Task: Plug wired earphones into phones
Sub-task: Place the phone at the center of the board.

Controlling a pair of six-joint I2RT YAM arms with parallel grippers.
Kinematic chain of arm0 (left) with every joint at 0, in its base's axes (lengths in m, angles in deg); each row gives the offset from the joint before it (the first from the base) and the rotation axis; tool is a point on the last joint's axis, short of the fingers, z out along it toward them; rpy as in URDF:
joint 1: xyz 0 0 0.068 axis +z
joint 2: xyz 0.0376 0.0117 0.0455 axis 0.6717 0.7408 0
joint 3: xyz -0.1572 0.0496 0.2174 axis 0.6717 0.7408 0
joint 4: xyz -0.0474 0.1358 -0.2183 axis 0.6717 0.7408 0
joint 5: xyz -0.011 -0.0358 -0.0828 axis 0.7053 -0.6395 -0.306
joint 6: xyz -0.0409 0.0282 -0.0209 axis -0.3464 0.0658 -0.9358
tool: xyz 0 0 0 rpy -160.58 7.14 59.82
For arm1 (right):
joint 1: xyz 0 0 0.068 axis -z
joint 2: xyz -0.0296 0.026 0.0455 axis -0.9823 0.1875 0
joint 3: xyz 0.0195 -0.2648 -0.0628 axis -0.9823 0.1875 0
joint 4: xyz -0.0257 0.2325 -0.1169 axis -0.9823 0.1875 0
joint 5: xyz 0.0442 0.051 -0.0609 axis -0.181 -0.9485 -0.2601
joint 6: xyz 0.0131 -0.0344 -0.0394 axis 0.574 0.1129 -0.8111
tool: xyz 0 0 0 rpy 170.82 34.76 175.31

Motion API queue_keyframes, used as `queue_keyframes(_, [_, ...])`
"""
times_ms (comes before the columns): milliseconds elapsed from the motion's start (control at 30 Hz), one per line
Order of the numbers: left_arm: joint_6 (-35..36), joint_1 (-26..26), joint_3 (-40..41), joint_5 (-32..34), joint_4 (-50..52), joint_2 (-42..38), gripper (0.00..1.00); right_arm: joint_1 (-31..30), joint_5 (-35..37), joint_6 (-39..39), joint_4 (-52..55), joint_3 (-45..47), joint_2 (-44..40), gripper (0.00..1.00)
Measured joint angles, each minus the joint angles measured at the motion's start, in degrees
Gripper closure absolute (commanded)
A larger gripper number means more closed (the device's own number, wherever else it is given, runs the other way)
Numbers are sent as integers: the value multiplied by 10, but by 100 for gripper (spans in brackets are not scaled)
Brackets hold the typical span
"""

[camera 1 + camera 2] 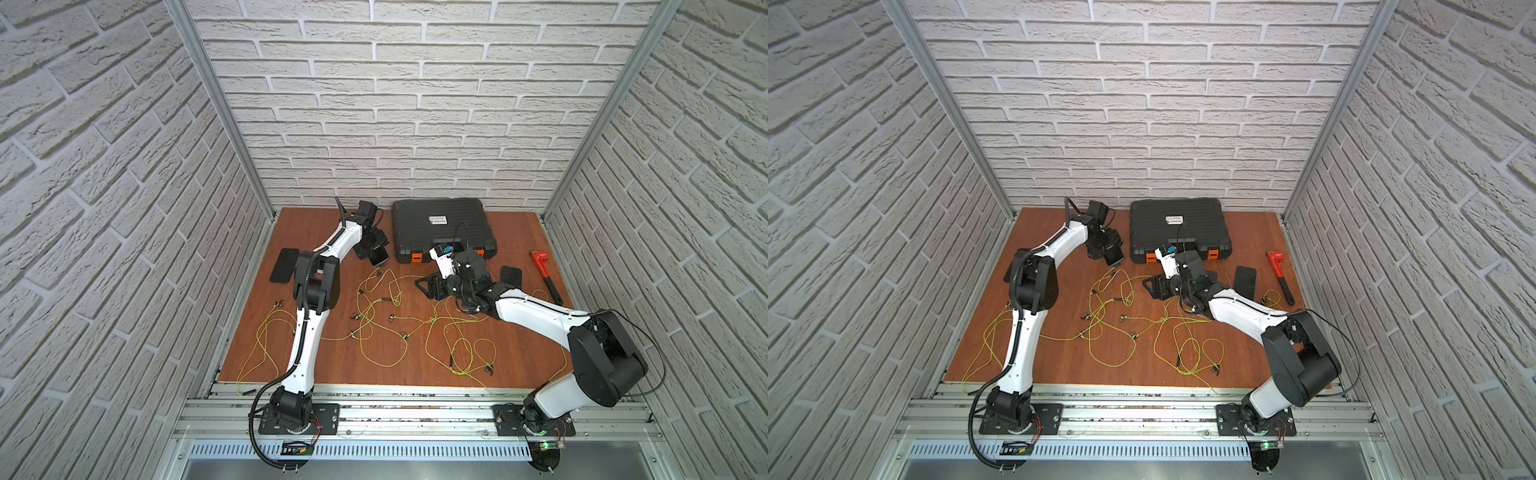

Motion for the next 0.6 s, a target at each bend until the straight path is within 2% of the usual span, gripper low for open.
queue_keyframes(133, [22, 0, 5, -6, -15, -4, 2, 0, 0, -1, 1, 0, 0, 33])
queue_keyframes(267, [52, 1, 49, -3, -28, -31, 2, 0, 2, -1, 4, 0, 0, 34])
queue_keyframes(400, [83, 9, 169, 11, -49, -123, 16, 0, 7, -3, 20, 0, 0, 34])
queue_keyframes(500, [109, 23, 289, 26, -61, -232, 31, 0, 9, -5, 32, 0, -2, 34])
queue_keyframes(600, [138, 37, 366, 43, -62, -316, 45, 0, 10, -5, 43, -2, -3, 35])
